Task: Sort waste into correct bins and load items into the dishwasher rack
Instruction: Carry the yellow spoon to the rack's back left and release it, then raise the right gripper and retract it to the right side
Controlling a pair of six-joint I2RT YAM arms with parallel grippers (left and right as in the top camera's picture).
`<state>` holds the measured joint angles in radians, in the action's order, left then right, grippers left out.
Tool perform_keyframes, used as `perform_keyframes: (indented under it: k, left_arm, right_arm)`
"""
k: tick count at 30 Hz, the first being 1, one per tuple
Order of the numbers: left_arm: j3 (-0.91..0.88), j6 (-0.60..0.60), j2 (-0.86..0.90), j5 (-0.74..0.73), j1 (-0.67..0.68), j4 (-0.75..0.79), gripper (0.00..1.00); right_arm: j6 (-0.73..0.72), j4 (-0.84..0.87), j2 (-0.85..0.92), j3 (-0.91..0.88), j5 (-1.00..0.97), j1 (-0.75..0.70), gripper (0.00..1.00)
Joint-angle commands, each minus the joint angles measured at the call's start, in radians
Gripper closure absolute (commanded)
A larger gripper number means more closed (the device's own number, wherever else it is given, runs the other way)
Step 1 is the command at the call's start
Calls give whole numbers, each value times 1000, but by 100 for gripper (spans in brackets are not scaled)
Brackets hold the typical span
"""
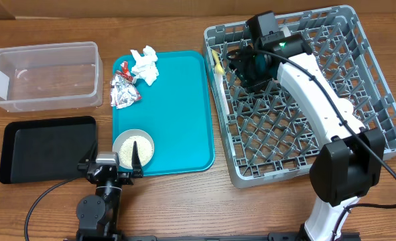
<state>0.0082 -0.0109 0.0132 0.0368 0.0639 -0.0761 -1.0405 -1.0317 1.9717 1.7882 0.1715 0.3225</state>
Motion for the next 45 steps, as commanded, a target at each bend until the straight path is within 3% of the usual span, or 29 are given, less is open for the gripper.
perform_keyframes:
  k: [1, 8, 20, 22, 24, 25, 35, 40, 45]
  left_arm:
    - [-3, -9, -1, -5, -3, 2, 0]
    - [-3, -9, -1, -5, -3, 2, 0]
    - [-3, -9, -1, -5, -3, 2, 0]
    - [-3, -9, -1, -5, -3, 2, 0]
    - [-3, -9, -1, -5, -3, 2, 0]
    - [-3, -9, -1, -5, -3, 2, 0]
    - [-3, -9, -1, -5, -3, 2, 0]
    - [-3, -9, -1, -5, -3, 2, 0]
    - [-3, -9, -1, -5, -3, 2, 0]
  right_arm:
    - [53, 15, -24, -11, 42, 45, 53]
    - [188, 17, -92, -2, -50, 59, 60]
    - [482, 19, -182, -2, -66, 70, 60]
    - [549, 17, -181, -2, -66, 72, 69]
    - [592, 24, -167, -5, -67, 72, 92]
    - [602, 37, -157, -8, -67, 72, 96]
    - [684, 282, 40, -42, -38, 72, 96]
    - [707, 223, 94, -42, -20, 75, 96]
    - [761, 123, 27, -7, -29, 76, 96]
